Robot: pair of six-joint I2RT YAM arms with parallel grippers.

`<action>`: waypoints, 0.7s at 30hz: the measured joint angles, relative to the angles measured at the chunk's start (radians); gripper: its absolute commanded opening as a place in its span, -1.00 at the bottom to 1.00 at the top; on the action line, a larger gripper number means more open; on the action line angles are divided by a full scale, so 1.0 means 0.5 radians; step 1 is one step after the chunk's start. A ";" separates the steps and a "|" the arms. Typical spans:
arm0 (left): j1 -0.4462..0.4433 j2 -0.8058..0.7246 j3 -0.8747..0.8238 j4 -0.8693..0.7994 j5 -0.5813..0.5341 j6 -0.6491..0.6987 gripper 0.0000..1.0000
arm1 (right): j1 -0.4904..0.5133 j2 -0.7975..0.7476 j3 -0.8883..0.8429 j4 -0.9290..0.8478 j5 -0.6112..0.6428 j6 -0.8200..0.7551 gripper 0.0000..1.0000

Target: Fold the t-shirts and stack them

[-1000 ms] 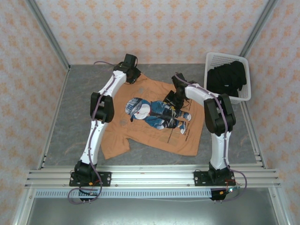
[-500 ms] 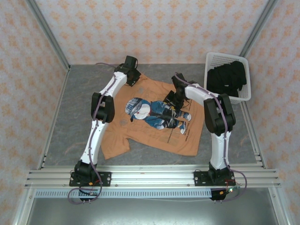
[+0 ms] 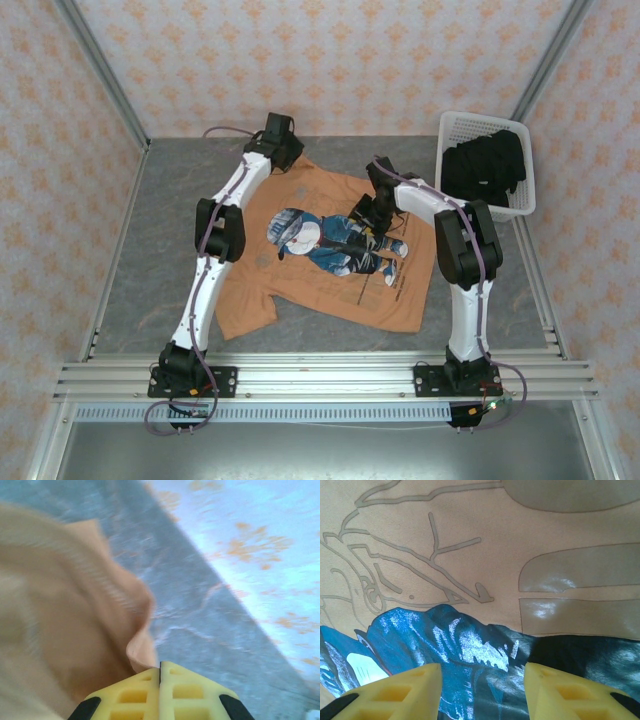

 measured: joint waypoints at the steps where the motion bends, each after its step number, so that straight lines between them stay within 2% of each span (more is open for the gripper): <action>1: -0.002 0.023 0.049 0.047 0.026 0.000 -1.00 | 0.000 0.000 -0.003 0.000 -0.004 0.000 -0.06; 12: -0.079 0.323 0.237 0.500 0.108 -0.037 -1.00 | 0.000 0.000 -0.047 0.002 -0.020 0.008 -0.06; 13: -0.089 0.361 0.261 0.533 0.112 -0.044 -0.94 | 0.000 0.000 -0.047 0.002 -0.020 0.008 -0.06; 17: -0.105 0.433 0.292 0.636 0.096 -0.060 -0.01 | -0.001 -0.018 -0.090 0.047 -0.027 0.024 -0.06; 18: -0.107 0.434 0.304 0.646 0.092 -0.061 0.17 | -0.001 -0.027 -0.105 0.061 -0.029 0.031 -0.06; 19: -0.108 0.434 0.329 0.658 0.085 -0.062 0.45 | -0.001 -0.040 -0.128 0.079 -0.034 0.036 -0.06; 20: -0.109 0.434 0.359 0.666 0.076 -0.052 0.64 | 0.000 -0.053 -0.150 0.092 -0.038 0.040 -0.06; 21: -0.108 0.430 0.380 0.672 0.069 -0.044 0.69 | 0.000 -0.062 -0.166 0.101 -0.042 0.047 -0.06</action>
